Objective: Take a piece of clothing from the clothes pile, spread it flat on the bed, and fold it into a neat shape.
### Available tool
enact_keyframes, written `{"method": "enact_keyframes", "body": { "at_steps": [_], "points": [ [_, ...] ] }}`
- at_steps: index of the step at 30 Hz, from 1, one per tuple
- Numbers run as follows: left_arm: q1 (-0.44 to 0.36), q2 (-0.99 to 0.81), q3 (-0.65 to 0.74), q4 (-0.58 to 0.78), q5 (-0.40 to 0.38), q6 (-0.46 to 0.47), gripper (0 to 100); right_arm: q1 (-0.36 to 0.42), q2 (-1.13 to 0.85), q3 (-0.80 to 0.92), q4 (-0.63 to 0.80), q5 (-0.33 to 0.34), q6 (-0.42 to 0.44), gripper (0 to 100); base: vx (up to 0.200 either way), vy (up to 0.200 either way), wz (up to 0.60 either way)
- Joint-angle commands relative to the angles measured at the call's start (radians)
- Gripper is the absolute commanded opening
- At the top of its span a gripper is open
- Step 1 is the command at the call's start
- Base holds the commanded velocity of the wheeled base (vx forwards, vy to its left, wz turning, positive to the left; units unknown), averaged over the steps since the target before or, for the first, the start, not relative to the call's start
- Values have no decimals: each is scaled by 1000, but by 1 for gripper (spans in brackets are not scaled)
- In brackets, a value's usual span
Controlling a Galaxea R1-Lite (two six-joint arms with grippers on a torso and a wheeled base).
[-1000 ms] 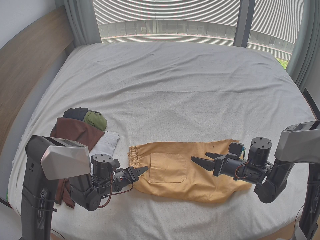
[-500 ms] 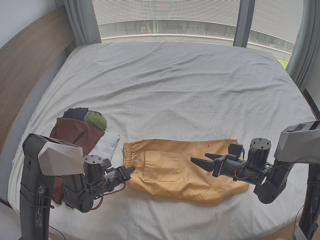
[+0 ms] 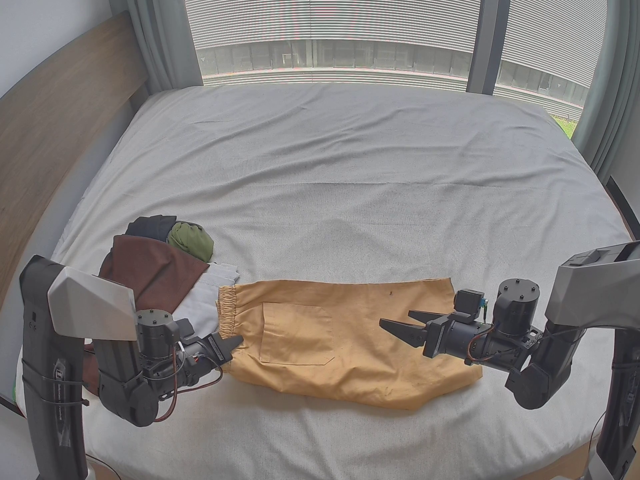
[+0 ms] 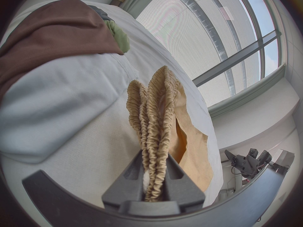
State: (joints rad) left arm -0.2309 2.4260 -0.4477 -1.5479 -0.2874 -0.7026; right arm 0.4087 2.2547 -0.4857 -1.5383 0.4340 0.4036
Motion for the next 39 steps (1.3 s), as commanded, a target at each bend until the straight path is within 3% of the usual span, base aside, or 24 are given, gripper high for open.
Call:
{"method": "enact_keyframes", "body": {
  "at_steps": [1, 10, 20, 39],
  "points": [
    [30, -42, 35, 0, -9, 5, 0, 2, 5, -1, 0, 0, 0, 100, 0, 0, 0],
    [111, -61, 81, -1, -53, 92, 0, 2, 17, -4, 0, 0, 0, 100, 0, 0, 0],
    [139, -99, 103, 0, -73, 97, 0, 19, 17, -2, -2, 0, 0, 100, 0, 0, 0],
    [-93, -145, -20, 2, -21, 87, 0, 2, -4, -4, -2, 3, 1, 100, 0, 0, 0]
  ]
}}
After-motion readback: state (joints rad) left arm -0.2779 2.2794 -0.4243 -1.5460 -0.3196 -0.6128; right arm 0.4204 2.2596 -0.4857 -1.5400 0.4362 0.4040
